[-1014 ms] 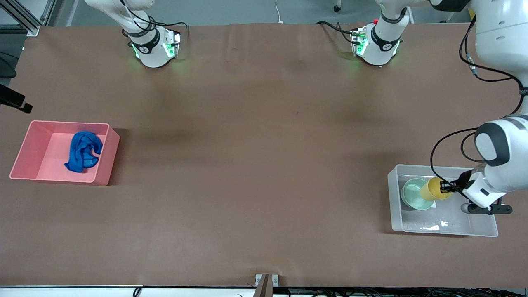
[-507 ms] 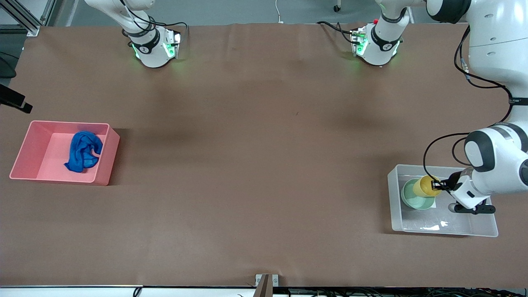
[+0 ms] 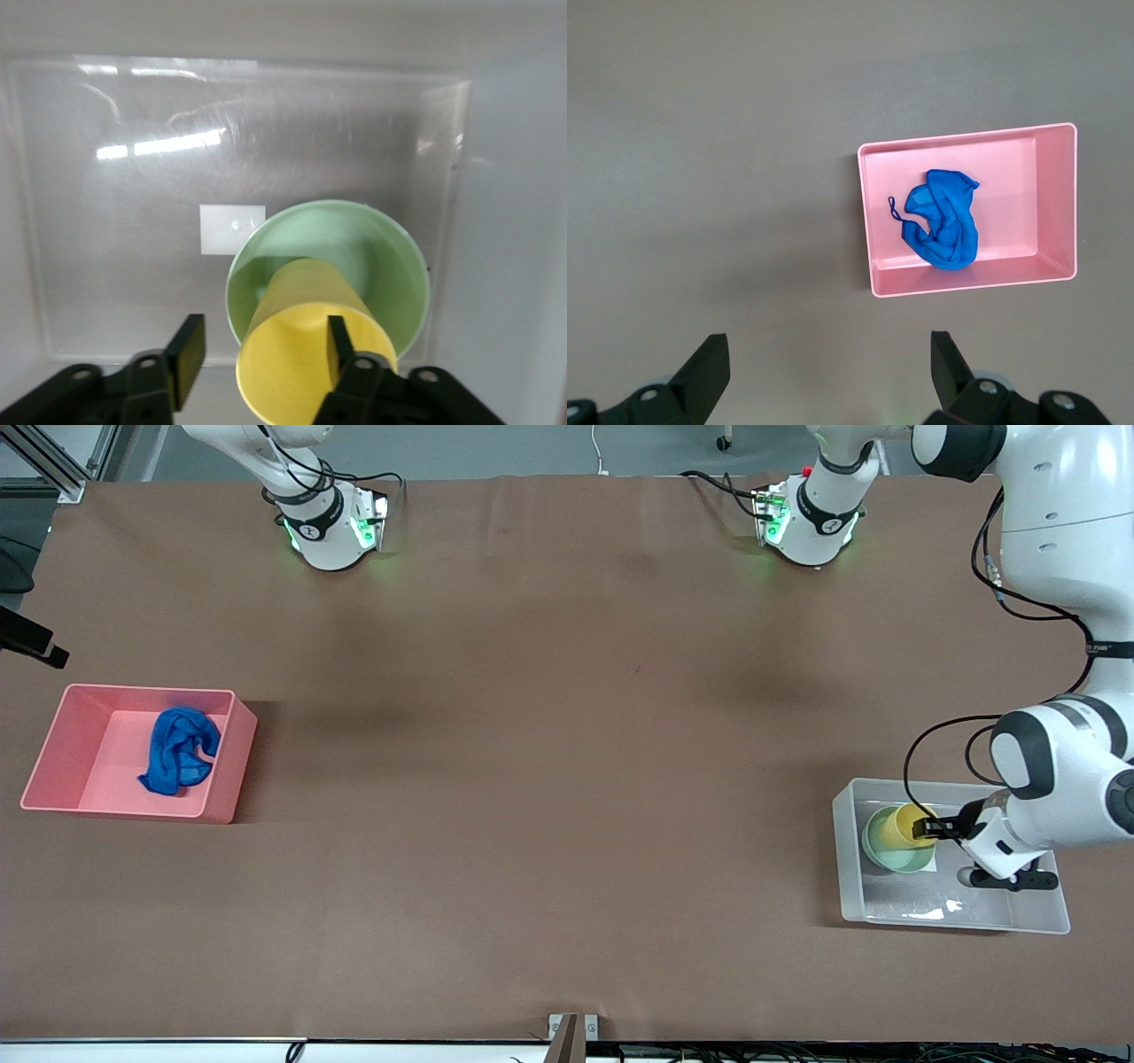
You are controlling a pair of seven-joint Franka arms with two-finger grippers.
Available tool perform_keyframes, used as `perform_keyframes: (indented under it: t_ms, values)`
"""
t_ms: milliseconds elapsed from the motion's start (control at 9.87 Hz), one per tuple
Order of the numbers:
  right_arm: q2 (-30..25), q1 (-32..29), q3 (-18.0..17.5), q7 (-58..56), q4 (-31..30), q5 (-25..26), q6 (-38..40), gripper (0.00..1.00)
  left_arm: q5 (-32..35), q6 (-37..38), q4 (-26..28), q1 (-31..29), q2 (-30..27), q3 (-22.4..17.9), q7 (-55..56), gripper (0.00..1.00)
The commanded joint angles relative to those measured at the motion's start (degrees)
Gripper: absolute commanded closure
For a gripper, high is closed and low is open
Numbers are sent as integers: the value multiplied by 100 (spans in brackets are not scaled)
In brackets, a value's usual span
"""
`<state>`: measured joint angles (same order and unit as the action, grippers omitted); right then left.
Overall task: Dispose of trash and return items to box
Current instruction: 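Lower the yellow cup into the green bowl and open the left gripper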
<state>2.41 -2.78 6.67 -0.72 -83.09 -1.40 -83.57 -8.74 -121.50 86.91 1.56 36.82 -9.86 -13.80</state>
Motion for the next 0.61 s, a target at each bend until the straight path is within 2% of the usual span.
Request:
perform_keyframes:
  t_ms: [0, 101, 507]
  values:
    - [5, -29, -8, -77, 21, 35, 52, 0, -14, 74, 343, 98, -856, 2, -70, 2]
    - [5, -29, -8, -77, 21, 35, 52, 0, 126, 74, 701, 107, -1461, 45, -70, 2]
    - [-3, -29, -8, -86, 21, 35, 52, 0, 670, 522, 2327, 55, -3957, 668, 700, 2]
